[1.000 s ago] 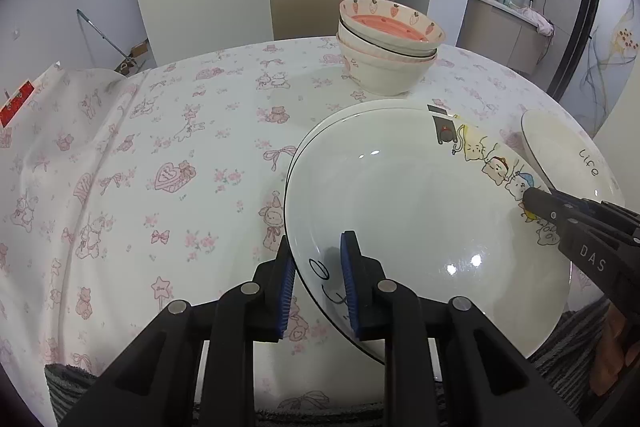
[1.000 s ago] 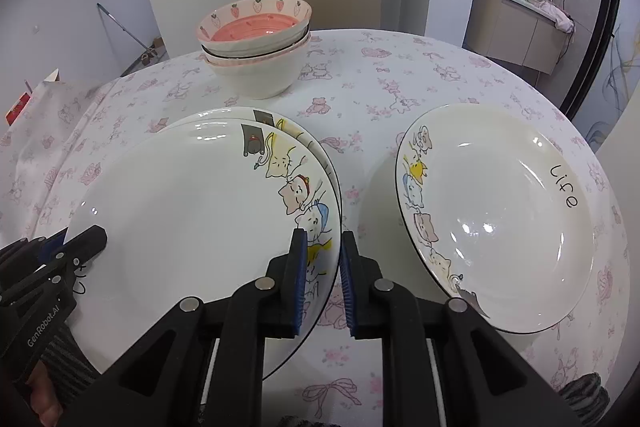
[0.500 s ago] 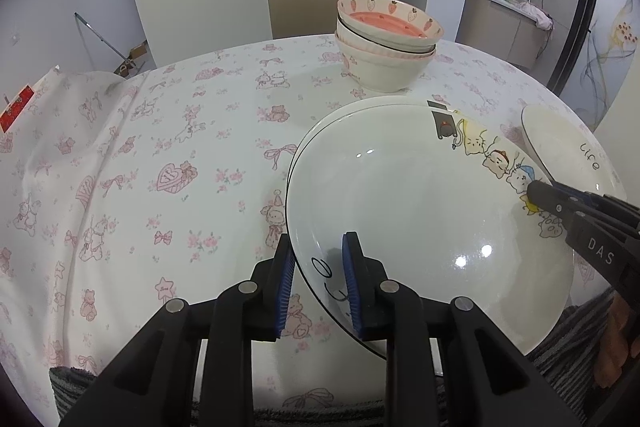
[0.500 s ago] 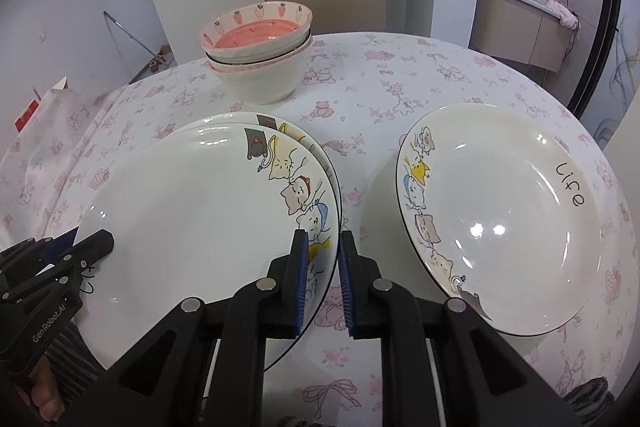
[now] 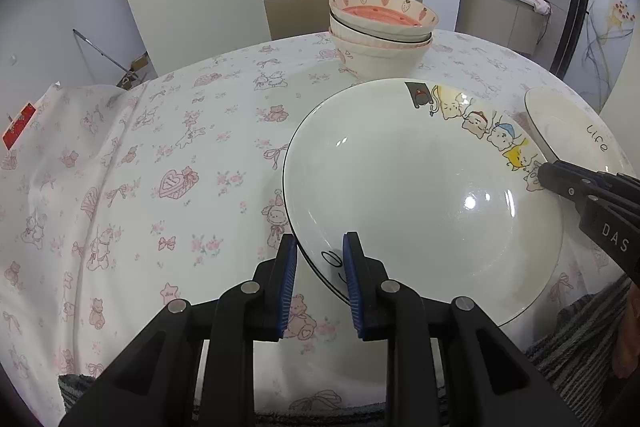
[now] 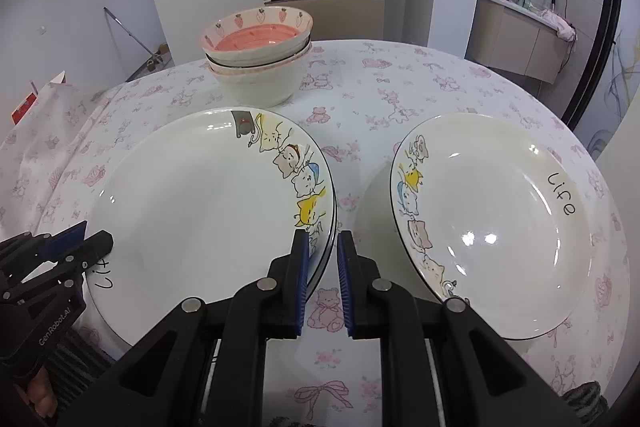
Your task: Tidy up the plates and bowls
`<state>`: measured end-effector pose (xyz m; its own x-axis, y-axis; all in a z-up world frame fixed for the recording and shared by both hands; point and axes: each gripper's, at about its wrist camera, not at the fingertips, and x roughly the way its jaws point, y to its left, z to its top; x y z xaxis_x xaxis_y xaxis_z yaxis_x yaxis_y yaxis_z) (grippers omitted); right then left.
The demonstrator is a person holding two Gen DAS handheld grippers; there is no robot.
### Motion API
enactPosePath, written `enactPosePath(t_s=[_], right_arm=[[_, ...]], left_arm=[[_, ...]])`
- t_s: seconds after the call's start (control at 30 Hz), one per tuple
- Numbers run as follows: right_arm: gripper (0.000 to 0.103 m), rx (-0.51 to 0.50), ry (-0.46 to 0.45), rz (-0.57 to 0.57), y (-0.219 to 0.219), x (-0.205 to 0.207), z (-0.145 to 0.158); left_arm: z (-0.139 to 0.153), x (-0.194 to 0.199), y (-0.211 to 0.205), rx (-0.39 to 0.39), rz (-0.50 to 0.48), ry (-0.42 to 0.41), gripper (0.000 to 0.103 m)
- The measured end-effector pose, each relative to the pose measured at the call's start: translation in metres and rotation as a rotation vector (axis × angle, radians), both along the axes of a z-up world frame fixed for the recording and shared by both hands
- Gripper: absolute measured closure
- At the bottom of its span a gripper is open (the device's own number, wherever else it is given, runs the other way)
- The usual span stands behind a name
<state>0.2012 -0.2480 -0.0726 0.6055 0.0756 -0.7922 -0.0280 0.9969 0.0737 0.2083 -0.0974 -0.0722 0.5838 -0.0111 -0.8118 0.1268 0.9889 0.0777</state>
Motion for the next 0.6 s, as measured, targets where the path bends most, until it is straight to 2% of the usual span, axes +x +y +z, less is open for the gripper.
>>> enactPosePath(t_s=[0.2, 0.4, 0.47, 0.6], right_arm=[[0.089, 0.008, 0.005, 0.005, 0.000, 0.000, -0.001], [0.089, 0.014, 0.008, -0.002, -0.002, 0.000, -0.001], [0.089, 0.024, 0.010, -0.003, -0.003, 0.000, -0.002], [0.089, 0.027, 0.010, -0.004, -0.002, 0.000, -0.002]], left_arm=[[0.000, 0.000, -0.001, -0.007, -0.001, 0.002, 0.078], [0.000, 0.005, 0.010, -0.076, 0.009, 0.023, 0.077], [0.000, 0.006, 0.013, -0.097, 0.019, 0.033, 0.072], [0.001, 0.007, 0.017, -0.105, 0.033, 0.028, 0.072]])
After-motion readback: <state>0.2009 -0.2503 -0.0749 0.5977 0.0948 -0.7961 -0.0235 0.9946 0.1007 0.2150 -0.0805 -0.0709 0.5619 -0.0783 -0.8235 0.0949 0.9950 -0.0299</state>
